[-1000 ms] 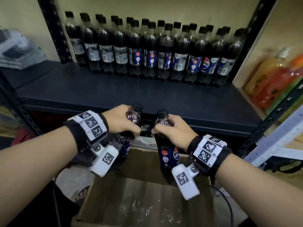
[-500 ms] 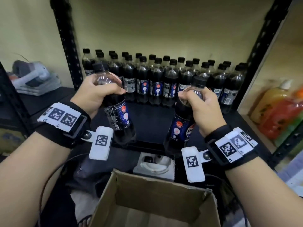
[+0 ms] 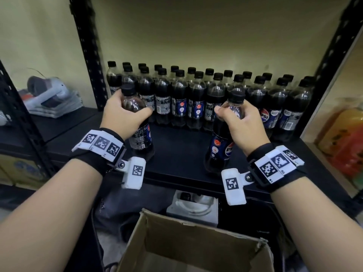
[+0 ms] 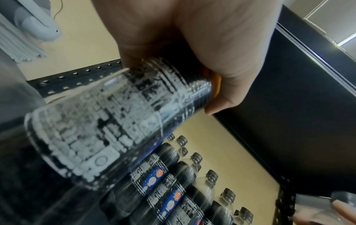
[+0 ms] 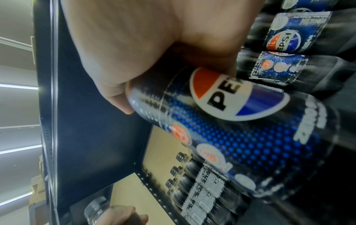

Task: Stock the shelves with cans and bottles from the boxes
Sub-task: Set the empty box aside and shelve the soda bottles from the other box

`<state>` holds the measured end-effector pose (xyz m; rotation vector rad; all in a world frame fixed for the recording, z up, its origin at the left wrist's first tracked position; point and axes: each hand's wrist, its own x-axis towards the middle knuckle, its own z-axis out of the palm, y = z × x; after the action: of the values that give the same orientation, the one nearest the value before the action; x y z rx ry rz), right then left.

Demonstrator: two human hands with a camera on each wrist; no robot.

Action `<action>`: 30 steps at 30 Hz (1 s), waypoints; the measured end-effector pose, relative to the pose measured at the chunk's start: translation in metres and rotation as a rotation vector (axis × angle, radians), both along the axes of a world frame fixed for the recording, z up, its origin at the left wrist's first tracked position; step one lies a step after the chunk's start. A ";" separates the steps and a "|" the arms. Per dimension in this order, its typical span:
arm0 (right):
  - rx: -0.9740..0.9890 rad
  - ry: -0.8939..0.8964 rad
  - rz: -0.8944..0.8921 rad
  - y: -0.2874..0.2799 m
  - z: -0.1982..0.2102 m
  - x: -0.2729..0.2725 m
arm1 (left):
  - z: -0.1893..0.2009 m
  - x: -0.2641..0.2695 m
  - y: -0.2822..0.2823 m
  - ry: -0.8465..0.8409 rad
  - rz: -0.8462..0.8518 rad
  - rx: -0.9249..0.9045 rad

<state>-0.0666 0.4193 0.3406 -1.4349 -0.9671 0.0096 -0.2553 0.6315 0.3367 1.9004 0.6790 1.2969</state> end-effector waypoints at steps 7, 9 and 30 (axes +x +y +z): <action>-0.062 0.033 0.018 0.004 -0.004 -0.003 | -0.010 -0.003 0.006 0.210 -0.042 0.084; -0.119 0.000 -0.006 -0.001 -0.003 -0.006 | -0.012 -0.007 0.007 0.231 -0.039 0.115; -0.366 -0.333 -0.179 -0.007 -0.017 0.009 | -0.015 -0.005 0.060 0.266 0.179 0.138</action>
<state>-0.0573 0.4118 0.3239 -1.8987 -1.1443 -0.1990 -0.2603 0.6917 0.3219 2.1912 0.9339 1.2365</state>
